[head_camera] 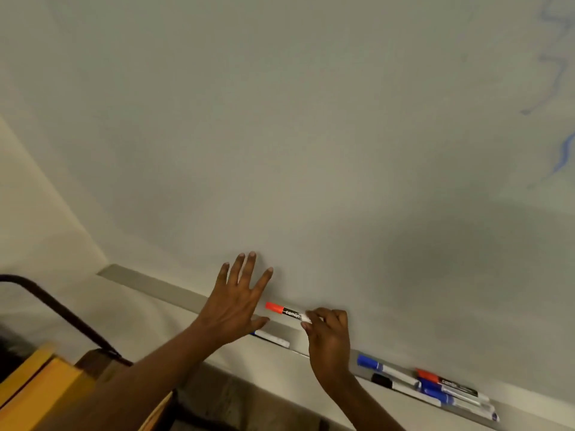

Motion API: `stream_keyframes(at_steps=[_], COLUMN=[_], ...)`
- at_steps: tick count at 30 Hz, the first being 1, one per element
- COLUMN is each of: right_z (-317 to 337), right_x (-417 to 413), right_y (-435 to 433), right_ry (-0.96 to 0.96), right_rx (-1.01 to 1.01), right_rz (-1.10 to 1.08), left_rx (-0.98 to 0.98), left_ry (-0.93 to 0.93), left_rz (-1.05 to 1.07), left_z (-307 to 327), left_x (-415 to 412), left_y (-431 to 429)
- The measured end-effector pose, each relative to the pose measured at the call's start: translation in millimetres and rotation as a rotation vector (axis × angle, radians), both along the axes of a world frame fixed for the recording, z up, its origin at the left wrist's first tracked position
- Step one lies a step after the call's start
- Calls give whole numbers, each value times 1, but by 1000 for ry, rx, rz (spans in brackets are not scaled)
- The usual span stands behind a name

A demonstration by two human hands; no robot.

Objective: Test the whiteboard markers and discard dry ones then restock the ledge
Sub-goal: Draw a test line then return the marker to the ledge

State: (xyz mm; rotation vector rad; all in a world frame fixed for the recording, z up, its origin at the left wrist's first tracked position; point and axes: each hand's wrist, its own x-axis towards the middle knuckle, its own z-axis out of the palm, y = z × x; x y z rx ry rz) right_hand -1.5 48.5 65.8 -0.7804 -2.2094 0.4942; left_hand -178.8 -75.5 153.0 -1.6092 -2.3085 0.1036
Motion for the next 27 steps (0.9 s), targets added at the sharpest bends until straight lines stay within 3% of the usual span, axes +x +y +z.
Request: stream_keyframes(at_steps=[9, 14, 22, 27], right_z=[-77, -89, -102, -91], right_x=[-59, -74, -79, -54], right_y=[-4, -7, -10, -11], right_ry=[-339, -421, -621, -549], right_rx=[-99, -139, -168, -25], right_rz=[38, 1, 36, 98], left_rx=[-295, -403, -373, -382], left_ry=[-263, -365, -426, -404], left_rz=[132, 162, 119, 56], left_z=[-86, -123, -150, -154], left_x=[-27, -30, -17, -11], left_y=[-11, -5, -6, -3])
